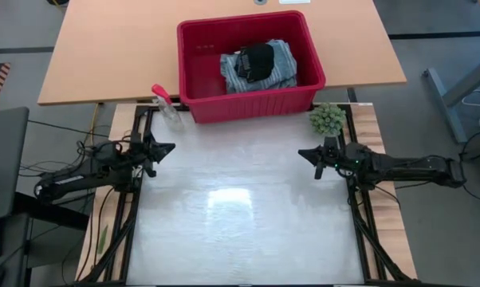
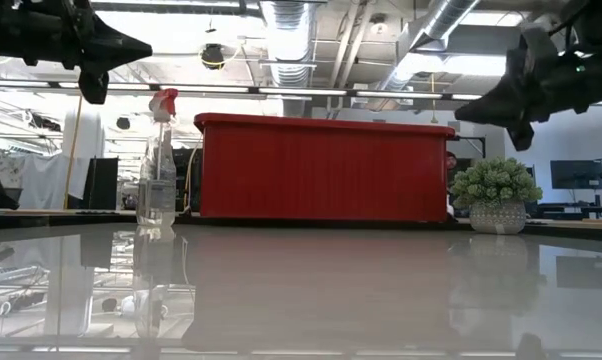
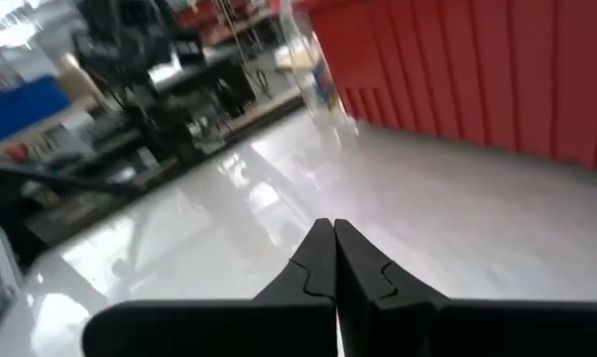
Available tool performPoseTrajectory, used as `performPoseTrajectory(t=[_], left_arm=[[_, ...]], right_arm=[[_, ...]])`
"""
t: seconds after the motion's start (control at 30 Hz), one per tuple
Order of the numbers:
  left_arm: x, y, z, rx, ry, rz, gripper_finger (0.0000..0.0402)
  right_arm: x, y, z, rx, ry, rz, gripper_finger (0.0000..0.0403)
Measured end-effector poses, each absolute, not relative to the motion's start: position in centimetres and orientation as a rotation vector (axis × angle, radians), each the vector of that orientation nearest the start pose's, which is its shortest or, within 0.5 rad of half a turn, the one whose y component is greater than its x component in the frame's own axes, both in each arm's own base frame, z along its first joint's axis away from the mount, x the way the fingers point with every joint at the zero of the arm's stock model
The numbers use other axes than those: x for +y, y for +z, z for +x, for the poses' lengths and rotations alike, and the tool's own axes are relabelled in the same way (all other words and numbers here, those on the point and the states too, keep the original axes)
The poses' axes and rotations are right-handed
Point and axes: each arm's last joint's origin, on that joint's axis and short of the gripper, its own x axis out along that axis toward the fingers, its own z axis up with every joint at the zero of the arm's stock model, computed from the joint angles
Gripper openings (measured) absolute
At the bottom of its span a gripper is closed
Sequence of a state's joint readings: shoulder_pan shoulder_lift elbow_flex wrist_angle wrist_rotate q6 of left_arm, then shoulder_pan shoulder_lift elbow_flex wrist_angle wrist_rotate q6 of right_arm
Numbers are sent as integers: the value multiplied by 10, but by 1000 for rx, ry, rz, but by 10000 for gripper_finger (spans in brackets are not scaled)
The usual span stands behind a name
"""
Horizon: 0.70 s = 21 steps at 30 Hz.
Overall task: Fold Laundry from Bin
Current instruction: Return to Home Position
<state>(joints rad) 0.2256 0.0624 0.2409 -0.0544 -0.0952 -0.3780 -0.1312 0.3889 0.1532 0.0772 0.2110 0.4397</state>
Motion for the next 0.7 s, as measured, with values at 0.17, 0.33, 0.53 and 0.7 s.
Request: performPoseTrajectory(t=[0.17,0.33,0.53,0.7], left_arm=[[21,232,81,-181,294,-348,0],[23,212,88,-167,291,-394,0],[23,199,93,-225,230,-439,0],[23,194,94,-173,249,-450,0]], right_arm=[[-23,186,120,125,-382,398,17],[-24,183,120,139,-391,371,22],[-21,155,118,212,-322,408,22],[-19,143,117,260,-283,422,23]])
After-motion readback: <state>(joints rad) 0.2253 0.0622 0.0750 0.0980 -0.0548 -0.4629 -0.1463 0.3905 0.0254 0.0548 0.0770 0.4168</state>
